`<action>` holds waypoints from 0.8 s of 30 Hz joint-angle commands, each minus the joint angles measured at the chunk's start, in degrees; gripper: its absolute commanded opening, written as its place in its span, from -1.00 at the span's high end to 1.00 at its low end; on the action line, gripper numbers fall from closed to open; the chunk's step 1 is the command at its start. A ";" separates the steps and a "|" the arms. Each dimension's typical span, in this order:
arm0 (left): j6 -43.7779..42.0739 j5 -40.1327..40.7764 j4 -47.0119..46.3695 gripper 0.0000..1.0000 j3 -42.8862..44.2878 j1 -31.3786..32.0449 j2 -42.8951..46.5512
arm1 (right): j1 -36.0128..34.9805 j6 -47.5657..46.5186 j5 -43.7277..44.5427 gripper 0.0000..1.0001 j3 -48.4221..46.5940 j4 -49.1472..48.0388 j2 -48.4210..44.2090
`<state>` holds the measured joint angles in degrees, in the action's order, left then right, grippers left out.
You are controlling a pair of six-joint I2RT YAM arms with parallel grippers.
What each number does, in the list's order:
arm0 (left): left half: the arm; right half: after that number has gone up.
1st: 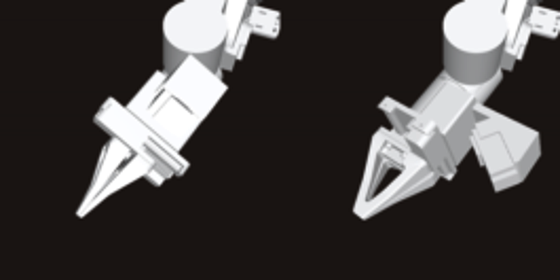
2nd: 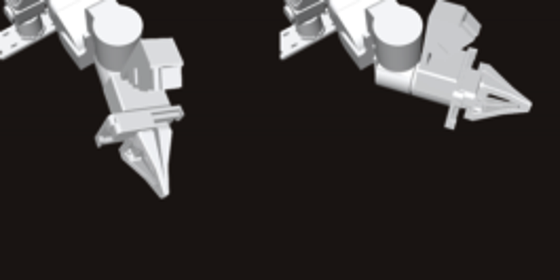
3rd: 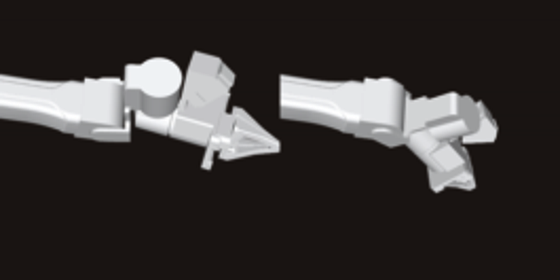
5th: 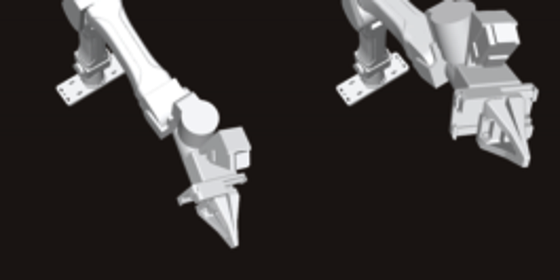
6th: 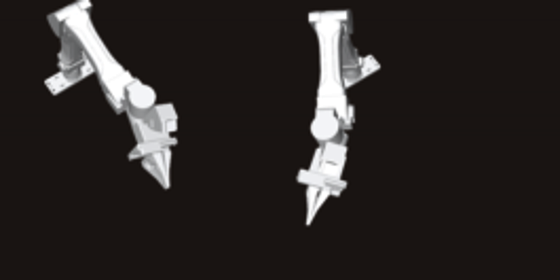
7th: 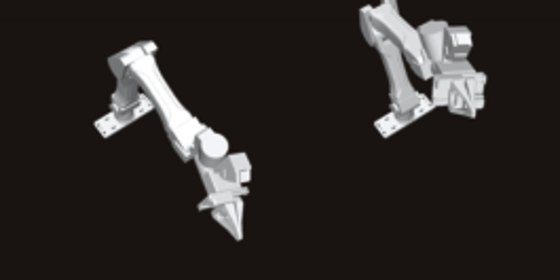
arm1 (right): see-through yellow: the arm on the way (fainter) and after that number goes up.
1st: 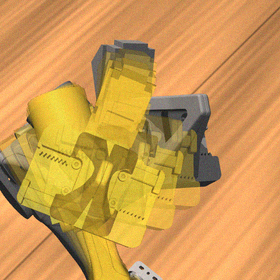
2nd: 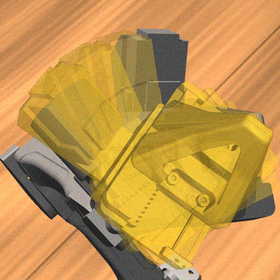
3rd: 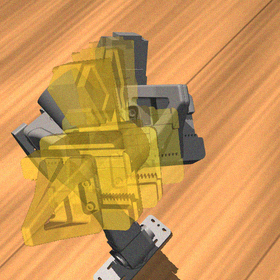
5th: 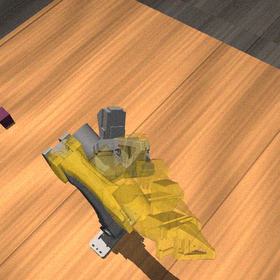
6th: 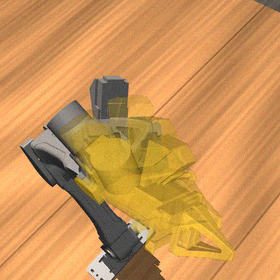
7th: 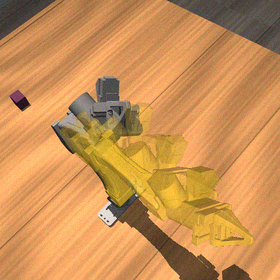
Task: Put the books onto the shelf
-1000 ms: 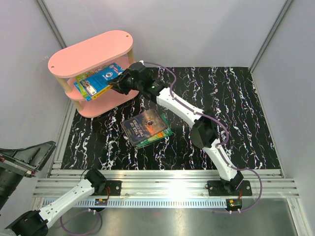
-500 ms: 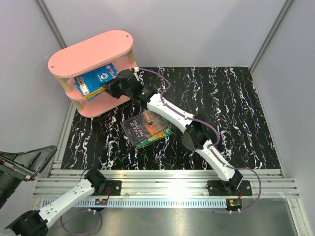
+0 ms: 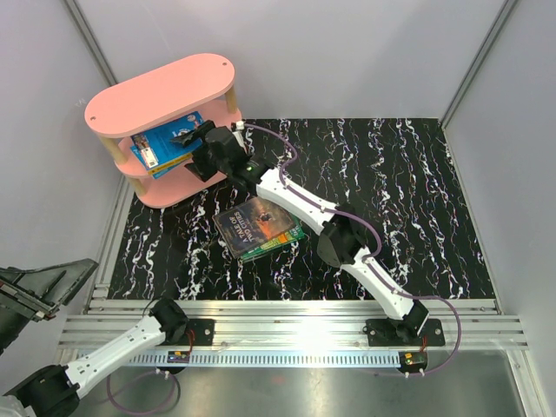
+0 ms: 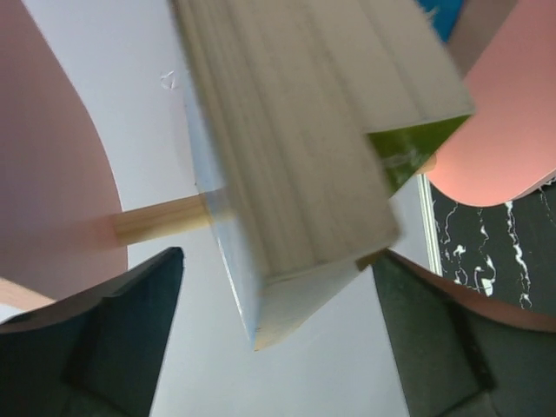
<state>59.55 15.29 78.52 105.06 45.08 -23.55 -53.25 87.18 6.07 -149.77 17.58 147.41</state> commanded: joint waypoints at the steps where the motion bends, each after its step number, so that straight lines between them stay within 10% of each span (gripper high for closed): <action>1: -0.93 0.88 10.07 -0.32 0.06 0.80 0.44 | -0.44 -1.39 -0.95 -0.99 -0.70 -5.53 -1.51; 24: 1.01 2.99 8.93 -0.29 -4.51 1.15 0.61 | -0.01 -11.32 -19.59 -0.99 20.92 -31.29 -15.65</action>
<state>60.42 17.17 78.67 101.32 45.87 -23.22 -53.23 77.97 -9.56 -130.30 -6.66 138.30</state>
